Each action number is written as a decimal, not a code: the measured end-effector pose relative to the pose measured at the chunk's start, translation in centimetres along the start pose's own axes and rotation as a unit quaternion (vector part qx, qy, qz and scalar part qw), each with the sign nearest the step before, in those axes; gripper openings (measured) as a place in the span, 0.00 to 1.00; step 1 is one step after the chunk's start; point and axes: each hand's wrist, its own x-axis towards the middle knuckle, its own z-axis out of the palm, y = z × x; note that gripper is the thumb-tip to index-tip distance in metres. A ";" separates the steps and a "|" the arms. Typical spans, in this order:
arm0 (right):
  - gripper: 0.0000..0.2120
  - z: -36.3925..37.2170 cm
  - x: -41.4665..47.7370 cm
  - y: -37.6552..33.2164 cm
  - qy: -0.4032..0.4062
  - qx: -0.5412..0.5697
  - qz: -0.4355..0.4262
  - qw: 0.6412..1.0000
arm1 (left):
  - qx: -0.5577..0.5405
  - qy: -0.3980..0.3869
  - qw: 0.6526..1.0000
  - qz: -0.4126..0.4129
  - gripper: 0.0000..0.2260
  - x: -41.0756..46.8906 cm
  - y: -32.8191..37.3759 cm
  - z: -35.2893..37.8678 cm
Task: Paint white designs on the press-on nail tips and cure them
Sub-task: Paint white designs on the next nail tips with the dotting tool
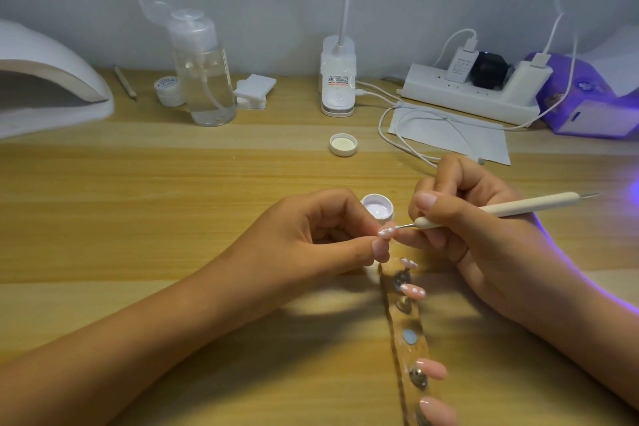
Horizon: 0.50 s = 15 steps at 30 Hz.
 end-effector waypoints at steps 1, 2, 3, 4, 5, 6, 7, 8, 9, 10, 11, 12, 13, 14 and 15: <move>0.13 0.0 0.0 0.0 0.002 0.002 0.000 1.000 | -0.001 0.000 1.000 0.000 0.04 0.0 0.0 0.0; 0.13 0.0 0.0 0.0 0.005 0.004 0.000 1.000 | -0.002 0.000 1.000 0.000 0.04 0.0 0.0 0.0; 0.12 0.0 0.0 0.0 0.008 0.005 0.001 1.000 | -0.001 -0.001 1.000 0.001 0.04 -0.1 0.0 0.0; 0.12 0.0 0.0 0.0 0.010 0.003 0.003 1.000 | 0.000 -0.001 1.000 0.001 0.03 -0.1 0.0 0.0; 0.11 -0.1 0.0 0.1 0.010 0.001 0.004 1.000 | 0.001 -0.001 1.000 0.001 0.03 -0.1 0.0 0.0; 0.11 -0.1 0.0 0.1 0.008 -0.002 0.004 1.000 | 0.001 0.001 1.000 0.000 0.03 0.0 0.0 0.0; 0.12 -0.1 0.0 0.1 0.005 -0.004 0.004 1.000 | 0.001 0.002 1.000 -0.001 0.03 0.0 0.0 0.0; 0.12 -0.1 0.0 0.1 0.003 -0.003 0.002 1.000 | 0.001 0.002 1.000 0.000 0.03 -0.1 0.0 0.0; 0.13 -0.1 0.0 0.1 0.002 -0.002 0.000 1.000 | 0.002 0.000 1.000 0.001 0.03 -0.1 0.0 0.0; 0.13 -0.2 0.0 0.1 0.003 -0.002 -0.001 1.000 | 0.001 -0.001 1.000 0.002 0.03 -0.1 0.0 0.0; 0.13 -0.2 0.0 0.2 0.003 -0.002 -0.002 1.000 | 0.001 -0.002 1.000 0.002 0.04 -0.1 0.0 0.0; 0.13 -0.2 0.0 0.2 0.002 -0.004 -0.002 1.000 | 0.000 -0.001 1.000 0.002 0.04 -0.1 0.0 0.0; 0.13 -0.2 0.0 0.2 0.000 -0.005 -0.002 1.000 | 0.000 0.000 1.000 0.001 0.04 0.0 0.0 0.0; 0.13 -0.2 0.0 0.2 -0.002 -0.006 -0.002 1.000 | 0.001 0.001 1.000 0.001 0.04 0.0 0.0 0.0; 0.13 -0.2 0.0 0.1 -0.004 -0.008 -0.001 1.000 | 0.002 0.000 1.000 0.001 0.04 0.0 0.0 0.0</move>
